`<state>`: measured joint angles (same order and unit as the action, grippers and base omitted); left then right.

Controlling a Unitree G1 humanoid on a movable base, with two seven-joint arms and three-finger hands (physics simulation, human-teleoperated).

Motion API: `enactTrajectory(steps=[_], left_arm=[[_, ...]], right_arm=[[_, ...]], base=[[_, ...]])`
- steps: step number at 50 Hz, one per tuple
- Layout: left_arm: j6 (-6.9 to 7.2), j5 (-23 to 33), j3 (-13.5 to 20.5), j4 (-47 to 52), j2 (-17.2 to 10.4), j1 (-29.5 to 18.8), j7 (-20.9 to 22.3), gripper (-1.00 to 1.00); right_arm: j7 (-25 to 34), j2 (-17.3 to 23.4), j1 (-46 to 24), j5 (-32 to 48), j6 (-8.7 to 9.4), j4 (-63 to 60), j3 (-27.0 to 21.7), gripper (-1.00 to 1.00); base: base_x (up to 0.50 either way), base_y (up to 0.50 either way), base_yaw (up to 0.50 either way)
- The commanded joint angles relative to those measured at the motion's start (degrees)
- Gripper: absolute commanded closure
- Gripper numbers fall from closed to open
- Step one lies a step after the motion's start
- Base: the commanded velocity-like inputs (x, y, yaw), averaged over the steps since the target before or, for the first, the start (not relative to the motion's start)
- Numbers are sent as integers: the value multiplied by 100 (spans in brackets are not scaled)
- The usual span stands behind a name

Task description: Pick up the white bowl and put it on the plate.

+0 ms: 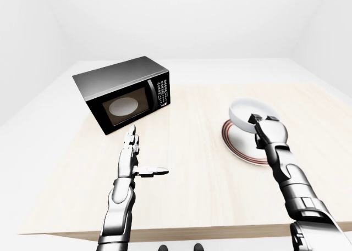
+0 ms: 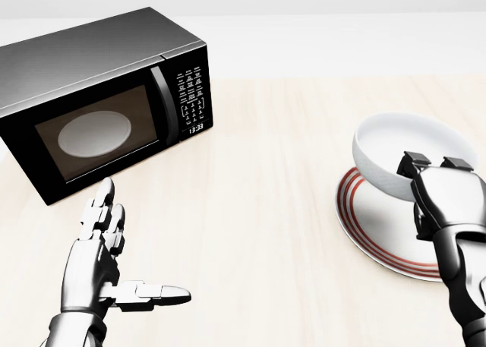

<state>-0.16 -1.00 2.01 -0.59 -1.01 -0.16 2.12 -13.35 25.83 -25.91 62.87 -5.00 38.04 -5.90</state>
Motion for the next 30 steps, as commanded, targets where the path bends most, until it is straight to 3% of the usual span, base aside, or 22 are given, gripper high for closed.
enactTrajectory(steps=[1,30], left_arm=[[0,0,0,0,0,0,0,-100],[0,0,0,0,0,0,0,-100]], right_arm=[[-179,134,-58,-14,0,123,-95,100],[-519,340,-364,-134,0,1050,18,100]], base=[[0,0,0],[0,0,0]])
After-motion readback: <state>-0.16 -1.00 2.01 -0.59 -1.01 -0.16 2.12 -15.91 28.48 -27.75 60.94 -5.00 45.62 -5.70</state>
